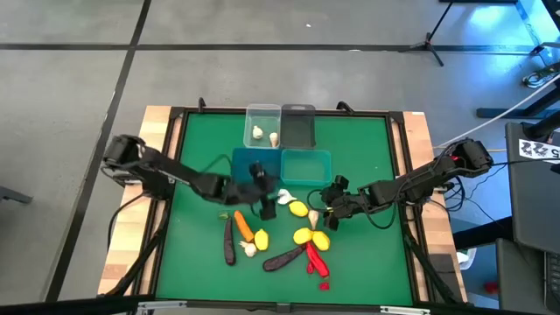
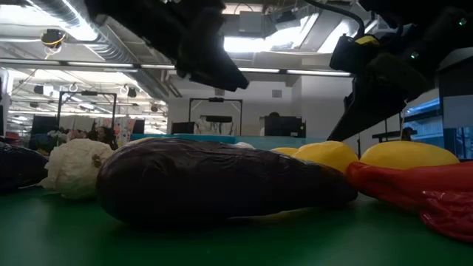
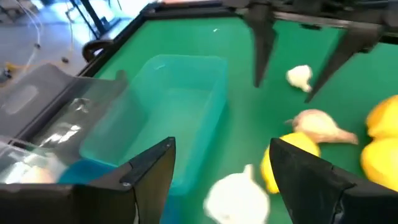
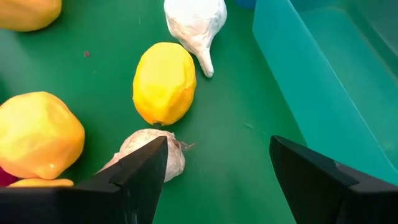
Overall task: Sort produce into baskets
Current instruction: Put the white garlic into the transparent bin
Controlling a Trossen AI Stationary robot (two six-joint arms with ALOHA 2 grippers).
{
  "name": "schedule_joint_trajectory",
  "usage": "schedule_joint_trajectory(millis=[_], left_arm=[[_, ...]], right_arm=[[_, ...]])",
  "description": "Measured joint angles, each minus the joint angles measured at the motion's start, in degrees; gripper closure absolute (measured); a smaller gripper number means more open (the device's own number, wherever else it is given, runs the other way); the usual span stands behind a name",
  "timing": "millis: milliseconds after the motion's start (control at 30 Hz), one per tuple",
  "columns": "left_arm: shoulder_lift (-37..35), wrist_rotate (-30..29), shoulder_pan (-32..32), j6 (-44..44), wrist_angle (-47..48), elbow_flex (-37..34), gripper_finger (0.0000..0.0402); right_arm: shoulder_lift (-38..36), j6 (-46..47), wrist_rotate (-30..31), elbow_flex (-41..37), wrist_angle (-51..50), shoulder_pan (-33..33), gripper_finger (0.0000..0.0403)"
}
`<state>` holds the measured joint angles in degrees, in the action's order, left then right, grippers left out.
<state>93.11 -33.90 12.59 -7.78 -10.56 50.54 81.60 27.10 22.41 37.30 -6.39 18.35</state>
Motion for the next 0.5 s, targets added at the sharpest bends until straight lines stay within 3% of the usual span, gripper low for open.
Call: schedule_joint_trajectory(millis=[133, 333, 500], left_arm=[[4.3, -6.7, 3.8, -4.2, -6.0, 0.0, 0.0146], [9.4, -14.0, 5.5, -6.8, -6.4, 3.3, 0.0146], [14.4, -16.8, 5.5, -6.9, -6.4, 8.0, 0.0146]], right_arm=[[0.0, 1.2, 0.0, 0.0, 0.0, 0.0, 0.0123], [0.0, 1.4, 0.0, 0.0, 0.0, 0.0, 0.0123], [0.0, 1.4, 0.0, 0.0, 0.0, 0.0, 0.0123]])
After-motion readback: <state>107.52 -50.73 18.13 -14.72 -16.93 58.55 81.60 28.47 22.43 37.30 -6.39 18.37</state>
